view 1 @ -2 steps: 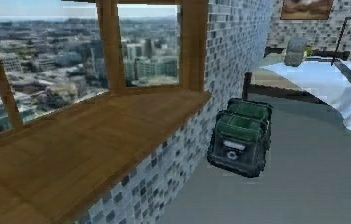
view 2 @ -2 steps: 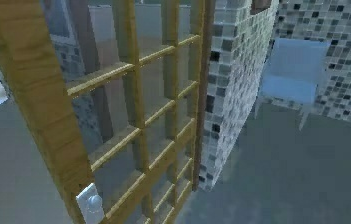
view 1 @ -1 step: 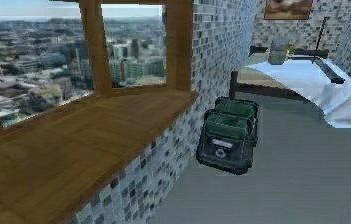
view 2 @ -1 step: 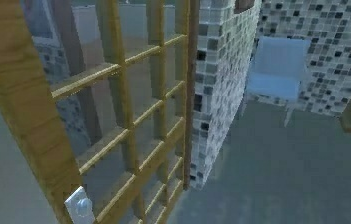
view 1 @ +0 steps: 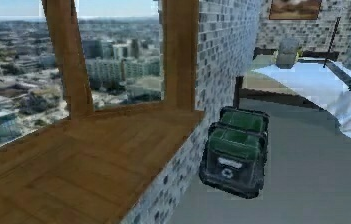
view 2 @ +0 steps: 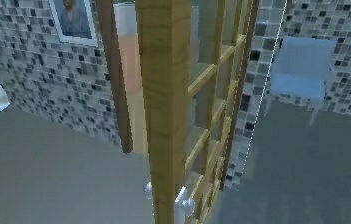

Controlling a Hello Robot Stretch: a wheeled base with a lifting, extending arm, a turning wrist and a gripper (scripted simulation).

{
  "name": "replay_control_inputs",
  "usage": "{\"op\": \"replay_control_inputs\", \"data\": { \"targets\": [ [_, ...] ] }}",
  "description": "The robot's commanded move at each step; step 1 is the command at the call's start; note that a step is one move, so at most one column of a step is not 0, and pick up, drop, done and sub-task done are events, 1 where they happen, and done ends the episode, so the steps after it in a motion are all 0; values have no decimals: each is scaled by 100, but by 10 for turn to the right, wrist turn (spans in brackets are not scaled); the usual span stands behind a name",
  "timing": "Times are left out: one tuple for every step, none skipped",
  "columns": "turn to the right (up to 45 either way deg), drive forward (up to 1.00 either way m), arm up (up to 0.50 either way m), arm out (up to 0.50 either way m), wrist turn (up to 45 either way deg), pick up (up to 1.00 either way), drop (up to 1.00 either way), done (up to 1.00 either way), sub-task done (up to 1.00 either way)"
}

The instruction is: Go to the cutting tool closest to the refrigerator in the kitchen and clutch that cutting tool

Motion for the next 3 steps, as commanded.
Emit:
{"op": "replay_control_inputs", "data": {
  "targets": [
    [210, 0, 0, 0, 0, 0, 0, 0, 0],
    [0, 30, 0, 0, 0, 0, 0, 0, 0],
    [450, 0, 0, 0, 0, 0, 0, 0, 0]
  ]
}}
